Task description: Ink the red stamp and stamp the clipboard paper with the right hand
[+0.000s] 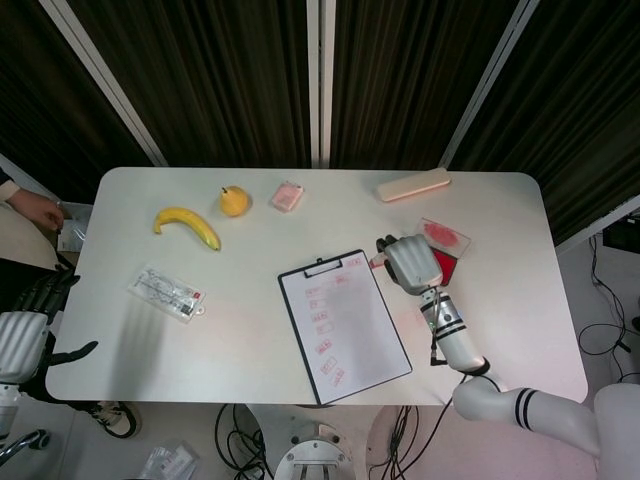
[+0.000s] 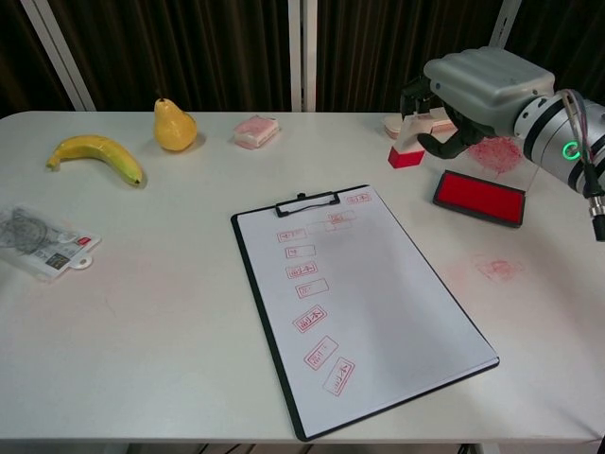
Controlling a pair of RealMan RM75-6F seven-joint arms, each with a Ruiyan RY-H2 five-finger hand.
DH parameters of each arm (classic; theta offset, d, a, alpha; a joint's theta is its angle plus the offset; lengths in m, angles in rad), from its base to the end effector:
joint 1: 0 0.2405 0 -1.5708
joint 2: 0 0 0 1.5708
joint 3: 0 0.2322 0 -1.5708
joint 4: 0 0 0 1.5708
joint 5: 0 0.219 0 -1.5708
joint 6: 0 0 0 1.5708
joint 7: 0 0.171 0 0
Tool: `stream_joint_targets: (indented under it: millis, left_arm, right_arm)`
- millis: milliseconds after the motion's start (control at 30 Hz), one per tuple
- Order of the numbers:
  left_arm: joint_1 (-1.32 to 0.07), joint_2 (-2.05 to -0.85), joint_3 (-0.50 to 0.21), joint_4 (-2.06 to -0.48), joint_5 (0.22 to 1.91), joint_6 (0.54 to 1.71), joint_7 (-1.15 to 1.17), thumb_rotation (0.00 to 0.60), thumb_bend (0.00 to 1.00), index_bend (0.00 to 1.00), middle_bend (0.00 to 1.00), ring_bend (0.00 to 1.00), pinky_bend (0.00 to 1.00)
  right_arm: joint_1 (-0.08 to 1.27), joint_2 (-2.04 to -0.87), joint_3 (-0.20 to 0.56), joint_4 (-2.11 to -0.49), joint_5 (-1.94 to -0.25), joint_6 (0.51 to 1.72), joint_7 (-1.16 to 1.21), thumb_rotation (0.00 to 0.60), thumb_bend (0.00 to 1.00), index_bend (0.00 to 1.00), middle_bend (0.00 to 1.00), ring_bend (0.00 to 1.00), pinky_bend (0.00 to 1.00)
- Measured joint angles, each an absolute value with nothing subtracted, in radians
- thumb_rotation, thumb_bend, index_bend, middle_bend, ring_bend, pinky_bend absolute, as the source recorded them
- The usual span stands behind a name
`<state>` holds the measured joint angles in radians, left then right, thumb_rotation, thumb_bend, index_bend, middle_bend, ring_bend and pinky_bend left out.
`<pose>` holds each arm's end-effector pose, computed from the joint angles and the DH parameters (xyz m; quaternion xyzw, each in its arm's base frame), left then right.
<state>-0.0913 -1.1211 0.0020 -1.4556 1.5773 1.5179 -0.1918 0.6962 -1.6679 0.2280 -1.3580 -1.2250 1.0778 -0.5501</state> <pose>-0.3135 0.1997 0.1479 -0.6121 -0.3877 -0.4073 0.5560 -0.1163 -0.3603 -0.0349 0.7410 -0.2654 0.3727 0.4916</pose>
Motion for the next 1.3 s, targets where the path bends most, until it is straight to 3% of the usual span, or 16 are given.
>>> stream_joint_targets:
  millis: [400, 1300]
  left_arm:
    - [-0.089, -1.129, 0.002, -1.428, 1.575, 1.517, -0.221, 0.498, 0.09, 0.11, 0.07, 0.09, 0.19]
    - [-0.083, -1.129, 0.002, -1.393, 1.569, 1.516, -0.259, 0.497, 0.09, 0.11, 0.07, 0.09, 0.19]
  right_arm:
    - [0.736, -1.833, 0.225, -1.224, -1.118, 1.060, -0.666, 0.600, 0.41, 0.72, 0.57, 0.69, 0.90]
    - [0.795, -1.999, 0.266, -1.042, -1.041, 1.063, -0.729, 0.600, 0.42, 0.72, 0.57, 0.72, 0.90]
